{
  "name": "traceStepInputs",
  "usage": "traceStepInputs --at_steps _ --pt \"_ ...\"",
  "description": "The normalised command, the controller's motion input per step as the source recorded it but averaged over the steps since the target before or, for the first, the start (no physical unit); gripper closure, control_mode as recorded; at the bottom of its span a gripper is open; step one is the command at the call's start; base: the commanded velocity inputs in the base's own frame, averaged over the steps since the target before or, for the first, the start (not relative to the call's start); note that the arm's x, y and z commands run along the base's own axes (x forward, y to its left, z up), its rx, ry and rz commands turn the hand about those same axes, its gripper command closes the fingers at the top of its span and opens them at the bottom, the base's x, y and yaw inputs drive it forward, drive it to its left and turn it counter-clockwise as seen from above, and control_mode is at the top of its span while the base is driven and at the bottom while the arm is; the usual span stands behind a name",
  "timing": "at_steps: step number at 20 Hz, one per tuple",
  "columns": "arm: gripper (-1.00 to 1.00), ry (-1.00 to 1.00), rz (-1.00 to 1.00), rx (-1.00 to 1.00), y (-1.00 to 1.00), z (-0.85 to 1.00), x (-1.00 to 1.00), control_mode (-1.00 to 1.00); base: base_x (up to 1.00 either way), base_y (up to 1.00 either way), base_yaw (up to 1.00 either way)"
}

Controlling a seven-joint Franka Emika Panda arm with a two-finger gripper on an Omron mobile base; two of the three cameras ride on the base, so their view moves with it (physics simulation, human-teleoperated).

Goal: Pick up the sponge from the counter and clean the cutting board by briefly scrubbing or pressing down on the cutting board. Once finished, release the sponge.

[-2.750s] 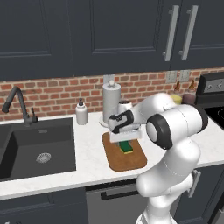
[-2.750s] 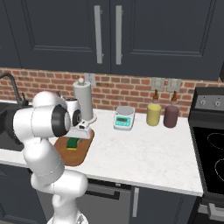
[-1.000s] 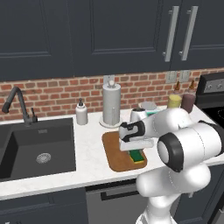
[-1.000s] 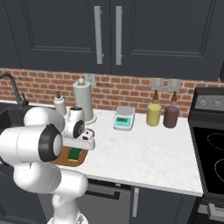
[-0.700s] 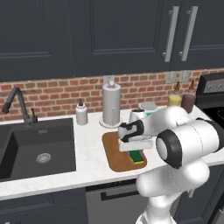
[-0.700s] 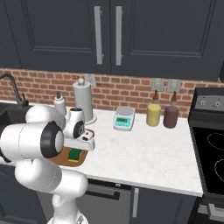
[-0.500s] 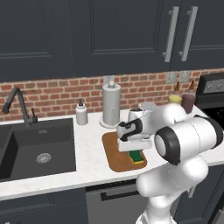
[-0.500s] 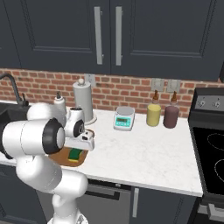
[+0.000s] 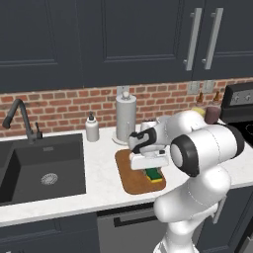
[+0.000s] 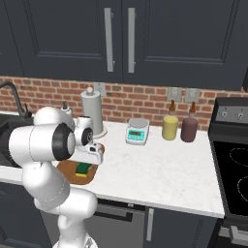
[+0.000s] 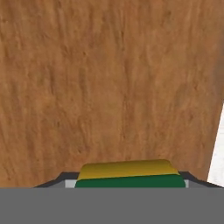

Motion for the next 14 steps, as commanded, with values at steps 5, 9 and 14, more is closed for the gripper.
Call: traceStepInputs --at_steps 5,9,14 --pt "1.0 -0.02 0.0 0.0 0.06 -0.68 -1.0 -1.0 0.0 0.0 0.0" --pt "1.0 -0.08 0.0 0.03 0.02 -0.45 -1.0 -1.0 0.0 0.0 0.0" --pt "1.0 -0.1 0.0 0.04 0.04 -0.37 -1.0 -1.0 0.0 0.0 0.0"
